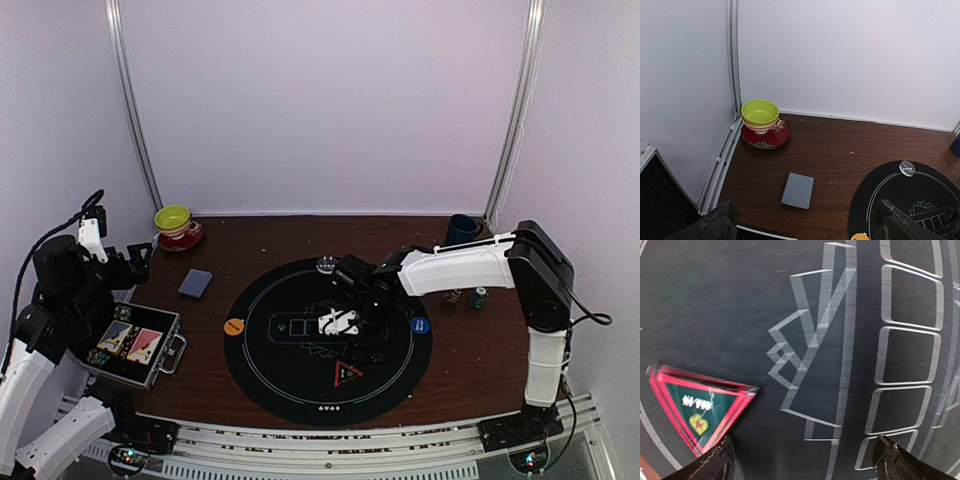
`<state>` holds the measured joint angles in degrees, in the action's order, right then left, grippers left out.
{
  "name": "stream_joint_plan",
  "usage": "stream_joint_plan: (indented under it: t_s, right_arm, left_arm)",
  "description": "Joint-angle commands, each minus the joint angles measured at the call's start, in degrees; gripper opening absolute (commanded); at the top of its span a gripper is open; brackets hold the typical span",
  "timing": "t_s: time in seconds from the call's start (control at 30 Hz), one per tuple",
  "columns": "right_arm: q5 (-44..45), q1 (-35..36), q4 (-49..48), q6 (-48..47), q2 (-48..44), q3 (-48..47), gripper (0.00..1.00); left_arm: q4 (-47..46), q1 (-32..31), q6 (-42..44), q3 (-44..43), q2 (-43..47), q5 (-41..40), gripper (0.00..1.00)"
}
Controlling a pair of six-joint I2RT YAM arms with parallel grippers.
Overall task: Distribute texas hold em gaming equipment
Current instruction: Move the all-in button to the poker table mat.
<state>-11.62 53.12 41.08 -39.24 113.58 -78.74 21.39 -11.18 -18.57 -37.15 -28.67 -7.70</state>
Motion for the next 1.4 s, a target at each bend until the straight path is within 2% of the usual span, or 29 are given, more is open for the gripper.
stream_joint_plan:
  t_s: [0.0,0.23,0.43,0.57,0.7,0.9,1.07,1.37]
  right_arm:
    - [-4.0,1.7,5.7,-2.3,-0.8,-0.2,0.98]
    - [-1.2,3.2,4.7,-1.8,-0.8,0.0,0.98]
    - [8.6,1.7,0.1,0.6,-8.9,2.6,1.00]
    - [8.3,-6.2,-1.0,4.7,-15.3,1.0,1.00]
    - [9.5,-16.8,-6.1,11.8,-20.6,2.0,1.00]
    - [9.3,-29.4,-8.1,19.9,-23.2,4.0,1.00]
    - [8.9,-33.6,-6.6,24.2,-24.7,5.8,1.00]
    - [9.6,-35.1,-10.5,25.9,-26.2,13.8,0.98]
  left_arm:
    - [-1.9,0.5,-0.2,0.4,0.2,0.5,0.98]
    - [-1.9,0.5,-0.1,0.4,0.4,0.6,0.98]
    - [-1.9,0.5,-0.2,0.4,0.5,0.5,0.98]
    - [-1.9,0.5,-0.2,0.4,0.5,0.5,0.98]
    - [-1.8,0.5,-0.2,0.4,0.4,0.6,0.98]
    - [-1.9,0.5,0.2,0.4,0.5,2.0,0.98]
    - [-2.2,0.5,1.3,0.5,1.2,4.1,0.98]
    - [-2.6,0.5,2.0,0.8,3.1,5.2,0.98]
